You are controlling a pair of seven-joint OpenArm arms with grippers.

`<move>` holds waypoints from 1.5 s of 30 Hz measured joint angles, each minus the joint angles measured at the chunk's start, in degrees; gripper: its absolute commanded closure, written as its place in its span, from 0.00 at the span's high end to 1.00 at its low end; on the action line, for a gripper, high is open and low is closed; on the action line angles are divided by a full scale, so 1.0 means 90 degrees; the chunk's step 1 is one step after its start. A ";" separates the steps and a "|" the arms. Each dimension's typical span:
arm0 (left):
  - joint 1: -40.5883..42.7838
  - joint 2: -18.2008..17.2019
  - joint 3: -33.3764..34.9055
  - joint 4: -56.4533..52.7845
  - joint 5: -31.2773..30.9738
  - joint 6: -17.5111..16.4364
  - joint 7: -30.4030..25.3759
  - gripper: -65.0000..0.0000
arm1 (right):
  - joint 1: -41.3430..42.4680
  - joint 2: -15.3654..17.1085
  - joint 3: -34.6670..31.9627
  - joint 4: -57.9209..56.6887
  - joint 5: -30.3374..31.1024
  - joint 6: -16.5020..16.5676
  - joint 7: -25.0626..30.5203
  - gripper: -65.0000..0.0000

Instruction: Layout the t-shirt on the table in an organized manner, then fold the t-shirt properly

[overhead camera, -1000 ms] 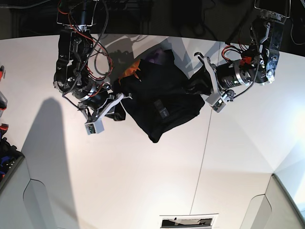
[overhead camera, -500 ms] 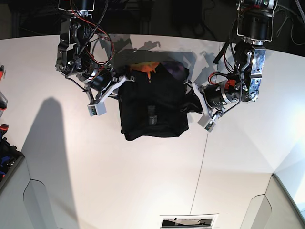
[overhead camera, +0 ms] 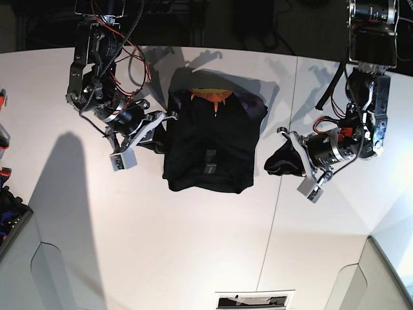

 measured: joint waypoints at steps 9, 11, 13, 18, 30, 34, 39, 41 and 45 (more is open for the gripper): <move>0.1999 -0.0743 -0.1013 0.1945 -0.0532 -0.0036 0.0464 0.03 | -0.0736 0.1064 0.0022 0.0964 0.0551 -0.0032 -0.0583 0.00; 0.2560 -0.0743 -0.1418 0.2351 -0.0588 -0.0039 0.0427 0.03 | -0.1195 0.1299 0.0044 0.1248 0.0602 -0.0036 -0.0629 0.00; 0.3198 -0.0748 -0.1831 0.2676 -0.0588 -0.0022 0.0447 0.03 | -0.1678 0.1566 0.0080 0.1605 0.0712 -0.0049 -0.0653 0.00; 0.4753 -0.0750 -0.2426 0.3225 -0.0573 -0.0027 0.0515 0.02 | -0.2994 0.2101 0.0114 0.2327 0.1073 -0.0002 -0.0772 0.00; 0.7106 -0.0219 -0.2293 0.2438 0.1073 -0.0027 0.0408 0.02 | -0.5234 0.2761 0.0109 0.2016 0.1078 -0.0002 -0.1061 0.00; 0.7130 -0.0202 -0.1532 0.1445 0.1766 -0.0029 0.0413 0.02 | -0.5282 0.2759 0.0100 0.1195 0.1110 0.0007 -0.1229 0.00; 0.6834 -0.0185 -0.0284 0.0282 0.2766 0.0491 0.0440 0.02 | -0.5185 0.2761 0.0044 0.0068 0.1100 -0.0066 -0.1464 0.00; 0.6535 -0.0182 0.0185 -0.0194 0.2953 0.0816 0.0420 0.02 | -0.5042 0.2759 -0.0075 -0.0359 0.1112 -0.0121 -0.1523 0.00; 0.5739 -0.0051 0.0979 -0.1209 0.3361 0.1207 0.0508 0.02 | -0.4544 0.2759 -0.0449 -0.1321 0.1047 -0.0199 -0.1690 0.00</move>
